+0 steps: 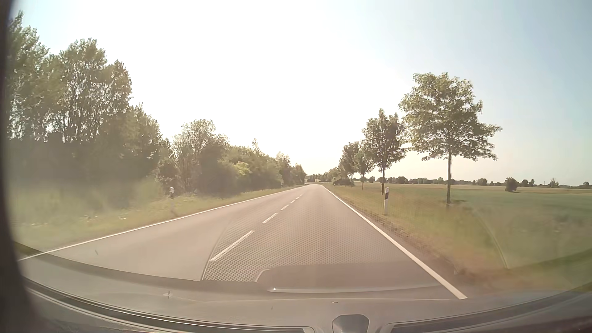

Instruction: Follow the waypoints while adhering to traffic rules and regulations

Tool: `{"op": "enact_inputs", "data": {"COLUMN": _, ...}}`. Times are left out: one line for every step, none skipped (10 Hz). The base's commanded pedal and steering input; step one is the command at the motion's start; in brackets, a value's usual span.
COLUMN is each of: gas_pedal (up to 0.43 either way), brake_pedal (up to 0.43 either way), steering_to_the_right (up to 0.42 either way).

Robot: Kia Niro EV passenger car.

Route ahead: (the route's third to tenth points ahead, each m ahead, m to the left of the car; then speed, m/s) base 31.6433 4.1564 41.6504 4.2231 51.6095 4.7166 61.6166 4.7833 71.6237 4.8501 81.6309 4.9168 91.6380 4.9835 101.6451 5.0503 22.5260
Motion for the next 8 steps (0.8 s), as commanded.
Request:
{"op": "enact_inputs", "data": {"gas_pedal": 0.248, "brake_pedal": 0.006, "steering_to_the_right": 0.002}}
{"op": "enact_inputs", "data": {"gas_pedal": 0.248, "brake_pedal": 0.006, "steering_to_the_right": 0.001}}
{"op": "enact_inputs", "data": {"gas_pedal": 0.248, "brake_pedal": 0.006, "steering_to_the_right": 0.002}}
{"op": "enact_inputs", "data": {"gas_pedal": 0.248, "brake_pedal": 0.006, "steering_to_the_right": 0.002}}
{"op": "enact_inputs", "data": {"gas_pedal": 0.248, "brake_pedal": 0.006, "steering_to_the_right": 0.002}}
{"op": "enact_inputs", "data": {"gas_pedal": 0.248, "brake_pedal": 0.006, "steering_to_the_right": 0.003}}
{"op": "enact_inputs", "data": {"gas_pedal": 0.248, "brake_pedal": 0.006, "steering_to_the_right": 0.003}}
{"op": "enact_inputs", "data": {"gas_pedal": 0.248, "brake_pedal": 0.006, "steering_to_the_right": 0.003}}
